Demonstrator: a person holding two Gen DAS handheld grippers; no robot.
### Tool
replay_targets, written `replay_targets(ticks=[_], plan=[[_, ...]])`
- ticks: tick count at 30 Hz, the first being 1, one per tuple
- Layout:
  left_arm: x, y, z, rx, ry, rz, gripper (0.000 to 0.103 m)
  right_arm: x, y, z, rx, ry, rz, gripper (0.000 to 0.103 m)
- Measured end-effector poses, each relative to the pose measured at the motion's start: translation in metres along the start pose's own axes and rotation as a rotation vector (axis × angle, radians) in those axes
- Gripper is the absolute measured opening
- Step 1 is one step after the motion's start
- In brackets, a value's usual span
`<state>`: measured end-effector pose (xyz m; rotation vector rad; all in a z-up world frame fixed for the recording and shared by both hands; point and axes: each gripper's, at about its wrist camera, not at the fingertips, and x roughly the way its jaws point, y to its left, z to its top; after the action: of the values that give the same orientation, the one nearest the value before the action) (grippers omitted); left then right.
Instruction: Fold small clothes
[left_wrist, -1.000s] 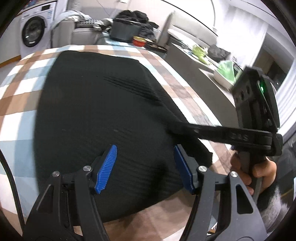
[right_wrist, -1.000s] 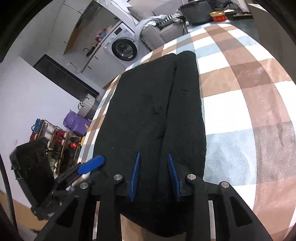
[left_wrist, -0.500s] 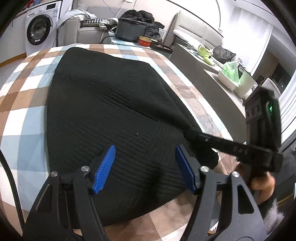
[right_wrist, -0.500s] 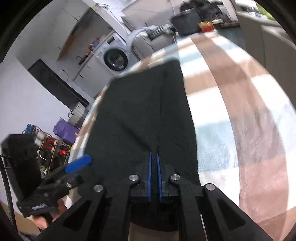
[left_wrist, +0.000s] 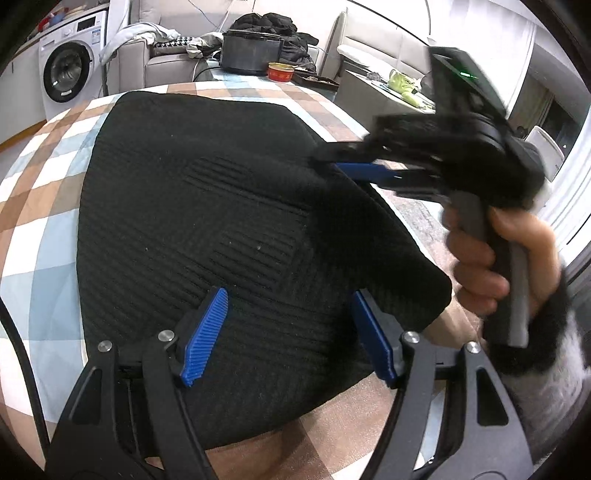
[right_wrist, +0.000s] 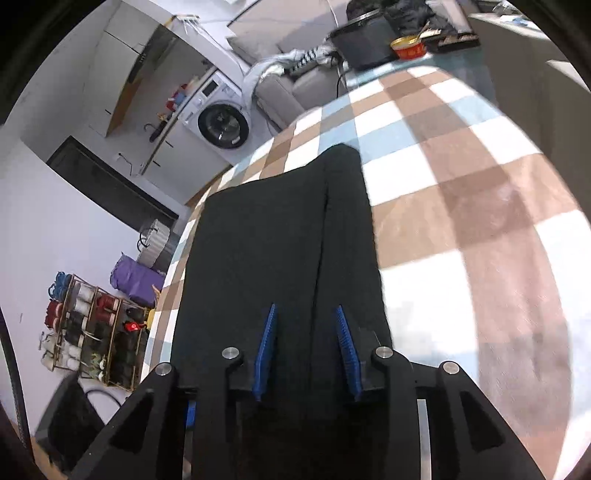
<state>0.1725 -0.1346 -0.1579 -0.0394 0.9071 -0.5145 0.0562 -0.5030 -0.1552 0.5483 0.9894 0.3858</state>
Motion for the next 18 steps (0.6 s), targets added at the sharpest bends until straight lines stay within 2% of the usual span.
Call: replay_targets(ticks=[1, 2, 3, 5, 9, 10, 12, 14, 16, 18], plan=[[-0.001, 0.000, -0.001, 0.000, 0.000, -0.001, 0.068, 0.003, 0.001, 0.001, -0.004, 0.006, 0.003, 0.033], [0.000, 0.001, -0.001, 0.000, 0.000, -0.002, 0.068, 0.009, 0.004, 0.005, -0.020, 0.010, 0.011, 0.022], [0.000, 0.001, 0.000, 0.000, 0.000, -0.001, 0.068, 0.016, 0.008, 0.010, -0.022, 0.015, 0.022, 0.016], [-0.001, 0.001, 0.000, -0.003, -0.002, -0.006, 0.068, 0.018, 0.010, 0.016, -0.043, 0.003, 0.021, 0.009], [-0.002, 0.004, 0.002, -0.013, -0.004, -0.021, 0.068, -0.006, 0.036, 0.020, -0.167, -0.120, 0.028, 0.009], [-0.002, 0.005, 0.002, -0.014, -0.004, -0.022, 0.068, -0.006, 0.038, 0.023, -0.178, -0.122, 0.019, 0.009], [-0.002, 0.006, 0.002, -0.018, -0.002, -0.026, 0.068, 0.006, 0.036, 0.026, -0.186, -0.085, -0.059, 0.009], [-0.002, 0.007, 0.002, -0.020, 0.000, -0.028, 0.068, 0.027, 0.023, 0.027, -0.149, 0.005, -0.132, 0.010], [-0.006, 0.009, 0.001, -0.028, 0.003, -0.033, 0.068, 0.033, 0.013, 0.023, -0.103, 0.041, -0.133, 0.014], [-0.012, 0.013, 0.000, -0.040, -0.001, -0.039, 0.068, 0.020, 0.009, 0.020, -0.080, 0.012, -0.112, 0.024]])
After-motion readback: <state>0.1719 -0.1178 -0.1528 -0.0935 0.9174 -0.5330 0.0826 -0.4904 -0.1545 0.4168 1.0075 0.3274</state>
